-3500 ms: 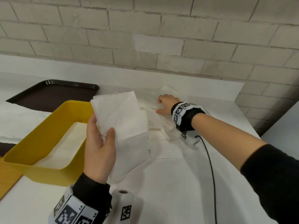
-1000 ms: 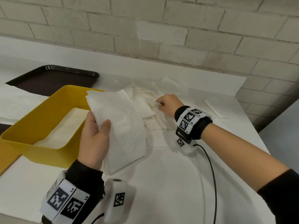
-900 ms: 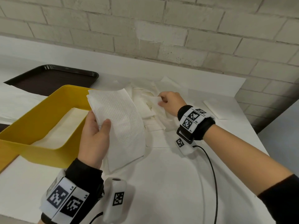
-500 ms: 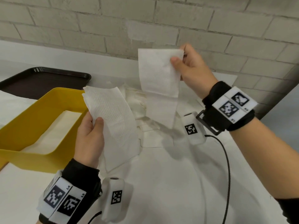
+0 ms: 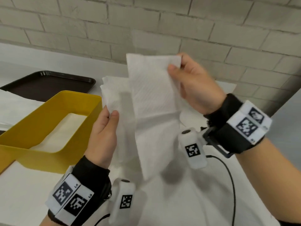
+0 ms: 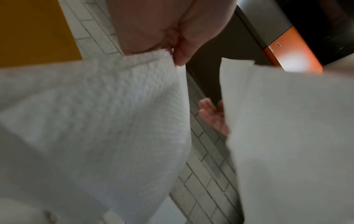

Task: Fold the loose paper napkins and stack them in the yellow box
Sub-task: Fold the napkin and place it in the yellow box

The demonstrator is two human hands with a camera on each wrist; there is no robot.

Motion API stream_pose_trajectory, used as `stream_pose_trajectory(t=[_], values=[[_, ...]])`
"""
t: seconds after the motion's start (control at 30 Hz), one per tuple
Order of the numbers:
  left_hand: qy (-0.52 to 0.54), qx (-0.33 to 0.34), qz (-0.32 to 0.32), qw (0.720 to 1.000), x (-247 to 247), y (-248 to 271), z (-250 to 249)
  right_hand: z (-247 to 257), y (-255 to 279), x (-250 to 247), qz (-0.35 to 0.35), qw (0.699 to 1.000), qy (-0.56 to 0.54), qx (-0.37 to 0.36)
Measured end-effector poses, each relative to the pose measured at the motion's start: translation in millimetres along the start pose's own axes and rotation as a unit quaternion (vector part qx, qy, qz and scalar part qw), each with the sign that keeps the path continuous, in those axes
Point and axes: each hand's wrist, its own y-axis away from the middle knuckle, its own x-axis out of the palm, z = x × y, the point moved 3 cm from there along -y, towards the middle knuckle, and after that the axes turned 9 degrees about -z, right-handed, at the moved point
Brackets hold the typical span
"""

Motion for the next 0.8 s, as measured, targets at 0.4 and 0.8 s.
stream_pose_trajectory(t=[0.4,0.8], values=[[-0.001,-0.041,0.025,0.999,-6.6,12.9,5.9,-65.8,-2.9,40.7,-0.013,0.978,0.140,0.156],[0.089,-0.067,0.010,0.994,-22.7,8.2,4.6,-65.9,34.9,49.2,0.110,0.966,0.122,0.200]])
